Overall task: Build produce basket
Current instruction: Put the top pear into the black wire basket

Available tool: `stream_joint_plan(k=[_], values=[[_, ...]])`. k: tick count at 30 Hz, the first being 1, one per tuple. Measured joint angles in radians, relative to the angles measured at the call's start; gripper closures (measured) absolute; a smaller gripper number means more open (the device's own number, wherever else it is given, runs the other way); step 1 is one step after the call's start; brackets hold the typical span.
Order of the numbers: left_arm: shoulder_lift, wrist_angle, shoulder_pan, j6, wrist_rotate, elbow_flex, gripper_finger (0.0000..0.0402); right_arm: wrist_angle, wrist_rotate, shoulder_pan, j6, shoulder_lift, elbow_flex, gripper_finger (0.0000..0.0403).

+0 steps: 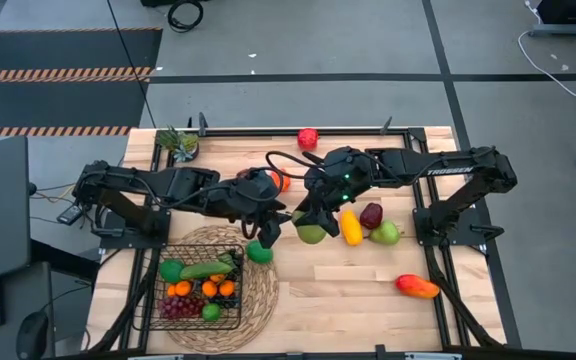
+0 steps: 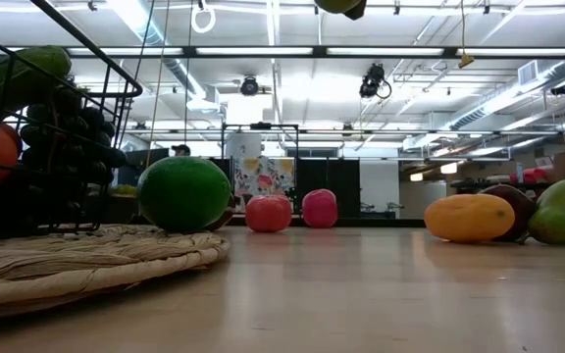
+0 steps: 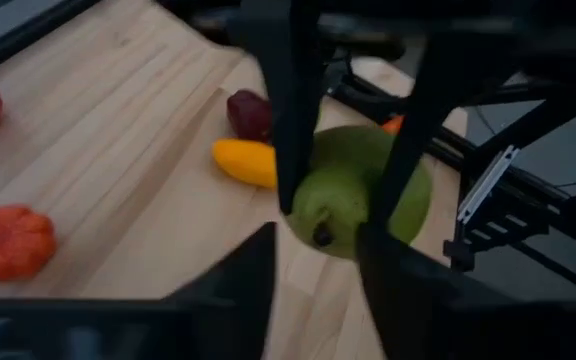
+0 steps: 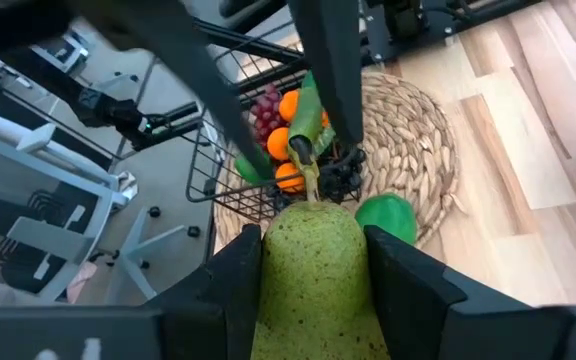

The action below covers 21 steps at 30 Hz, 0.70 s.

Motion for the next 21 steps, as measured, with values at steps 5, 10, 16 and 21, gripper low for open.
stream_joint_plan(k=[5, 10, 16, 21], values=[[0.000, 0.018, 0.002, 0.000, 0.010, 0.000, 0.0373, 0.028, -0.004, 0.005, 0.007, 0.000, 0.000, 0.0237], [0.000, 0.025, 0.003, 0.000, 0.034, 0.000, 0.0374, 0.032, -0.009, 0.007, 0.014, 0.000, 0.000, 0.0237], [0.000, 0.025, 0.003, -0.004, 0.033, 0.000, 0.0388, 0.028, -0.009, 0.007, 0.035, 0.000, 0.000, 0.0235], [0.000, 0.021, 0.004, -0.017, 0.033, 0.000, 0.0388, 0.024, -0.007, 0.005, 0.048, 0.000, 0.000, 0.0221]])
